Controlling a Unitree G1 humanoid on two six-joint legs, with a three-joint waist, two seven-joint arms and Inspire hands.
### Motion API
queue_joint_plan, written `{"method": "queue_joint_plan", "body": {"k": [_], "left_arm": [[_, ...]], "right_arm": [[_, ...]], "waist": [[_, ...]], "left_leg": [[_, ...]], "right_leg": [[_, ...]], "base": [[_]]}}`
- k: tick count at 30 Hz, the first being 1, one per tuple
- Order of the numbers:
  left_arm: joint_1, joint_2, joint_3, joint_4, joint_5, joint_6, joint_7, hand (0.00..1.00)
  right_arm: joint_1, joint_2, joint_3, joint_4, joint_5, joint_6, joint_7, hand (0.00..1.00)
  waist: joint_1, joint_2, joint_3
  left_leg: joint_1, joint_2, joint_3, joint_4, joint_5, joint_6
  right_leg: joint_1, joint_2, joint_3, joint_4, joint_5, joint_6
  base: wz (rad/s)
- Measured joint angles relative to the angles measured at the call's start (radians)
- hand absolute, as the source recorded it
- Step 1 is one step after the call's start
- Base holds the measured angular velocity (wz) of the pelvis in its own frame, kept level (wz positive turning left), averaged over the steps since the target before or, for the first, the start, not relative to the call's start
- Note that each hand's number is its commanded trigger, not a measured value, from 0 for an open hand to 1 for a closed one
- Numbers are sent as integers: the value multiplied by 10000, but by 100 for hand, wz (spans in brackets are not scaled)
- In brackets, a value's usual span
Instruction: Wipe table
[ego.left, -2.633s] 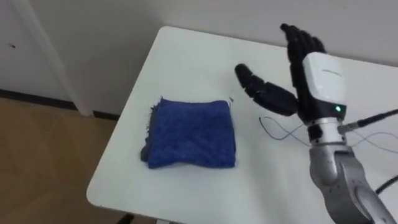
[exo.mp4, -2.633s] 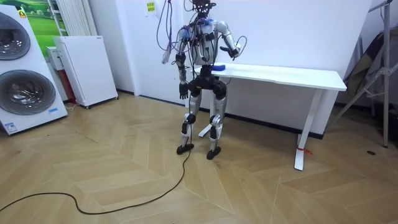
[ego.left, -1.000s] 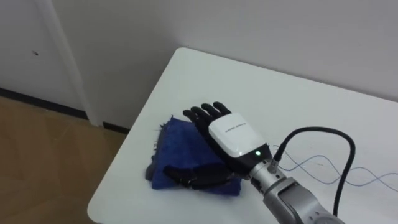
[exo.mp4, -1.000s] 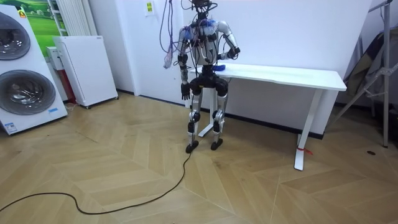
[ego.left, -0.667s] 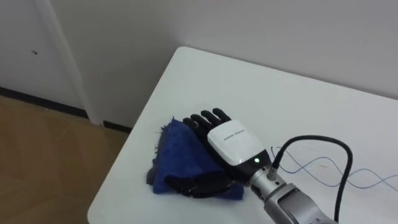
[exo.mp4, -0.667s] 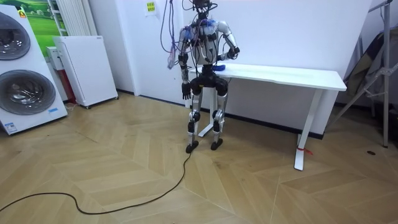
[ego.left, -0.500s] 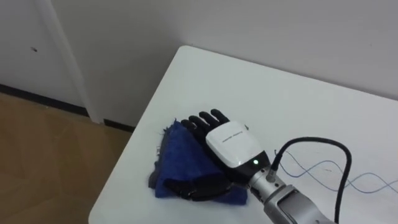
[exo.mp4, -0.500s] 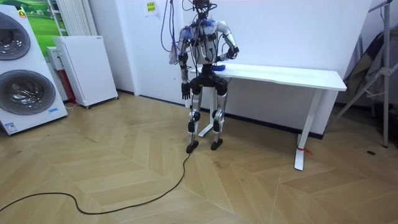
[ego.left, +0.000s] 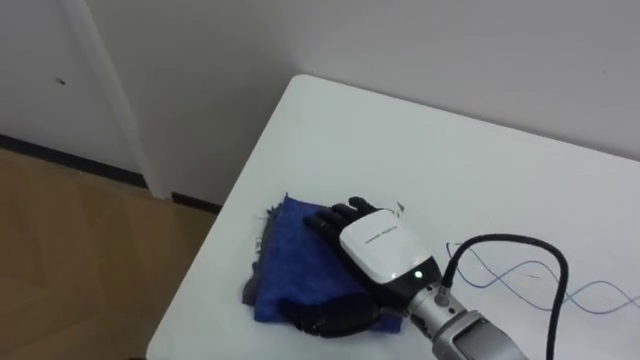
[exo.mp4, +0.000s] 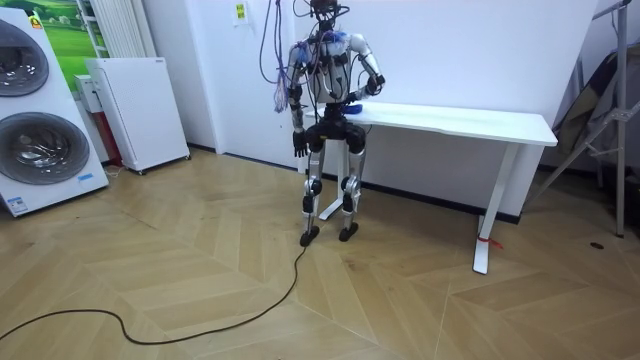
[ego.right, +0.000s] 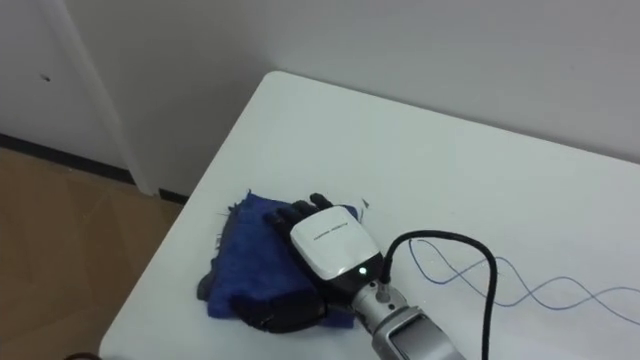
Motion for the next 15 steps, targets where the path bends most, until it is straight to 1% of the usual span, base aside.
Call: {"method": "queue_joint_plan", "body": {"k": [4,8,10,15], "left_arm": [[52,17,0,-178,-10,-7,3,0],[48,34,15,-177,-35,-20,8,0],[83,33,45,-149,-29,-32,9,0],[172,52,204,-151,-68,-28,10,0]], "right_arm": [[-9,11,-304,-25,239,-12,-128,100],[-8,-18,-367,15,460,-68,-229,100],[-7,-18,-472,112,655,-137,-314,100],[3,-18,-862,358,933,-110,-329,100]], "waist": [[-37,-2,-72],[-44,-38,-93],[-46,-31,-80],[-74,-89,-30]], "left_leg": [[0,-14,-6,6,12,22],[30,-21,1,18,12,23],[122,-21,8,-13,12,23],[185,-17,63,-65,5,35]], "right_leg": [[118,-89,-205,-1,-59,62],[201,-104,-198,-36,-81,97],[281,-102,-187,-41,-95,115],[327,-99,-154,-23,-157,135]], "base": [[18],[9],[0],[0]]}}
